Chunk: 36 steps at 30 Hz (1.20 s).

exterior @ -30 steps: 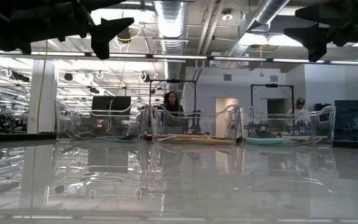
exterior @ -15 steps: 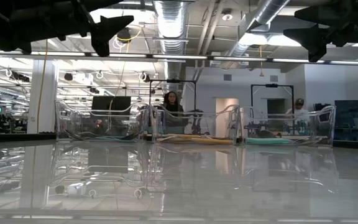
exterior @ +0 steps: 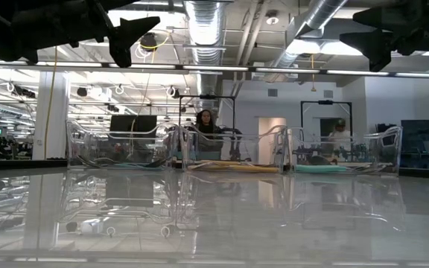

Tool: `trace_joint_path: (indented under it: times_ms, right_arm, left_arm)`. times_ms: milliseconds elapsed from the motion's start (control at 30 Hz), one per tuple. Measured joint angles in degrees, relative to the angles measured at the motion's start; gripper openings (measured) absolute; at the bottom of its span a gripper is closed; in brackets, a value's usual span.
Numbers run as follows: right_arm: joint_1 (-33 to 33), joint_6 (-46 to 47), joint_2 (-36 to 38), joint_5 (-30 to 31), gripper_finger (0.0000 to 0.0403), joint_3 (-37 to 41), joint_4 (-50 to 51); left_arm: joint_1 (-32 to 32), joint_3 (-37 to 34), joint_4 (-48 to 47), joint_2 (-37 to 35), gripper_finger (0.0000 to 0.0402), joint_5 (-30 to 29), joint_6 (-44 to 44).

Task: Sort silverware by color (type)
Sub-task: Return to Home Position

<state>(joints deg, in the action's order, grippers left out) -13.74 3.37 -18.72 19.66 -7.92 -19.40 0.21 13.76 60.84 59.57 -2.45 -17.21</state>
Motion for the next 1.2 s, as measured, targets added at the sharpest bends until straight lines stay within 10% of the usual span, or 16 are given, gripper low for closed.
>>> trace_joint_path:
  times_ms: [1200]
  right_arm:
    - [4.9, -3.9, 0.0, 1.4, 0.0265, 0.0, -3.5]
  left_arm:
    - [2.1, 0.0, -0.1, 0.0, 0.0218, 0.1, -2.1]
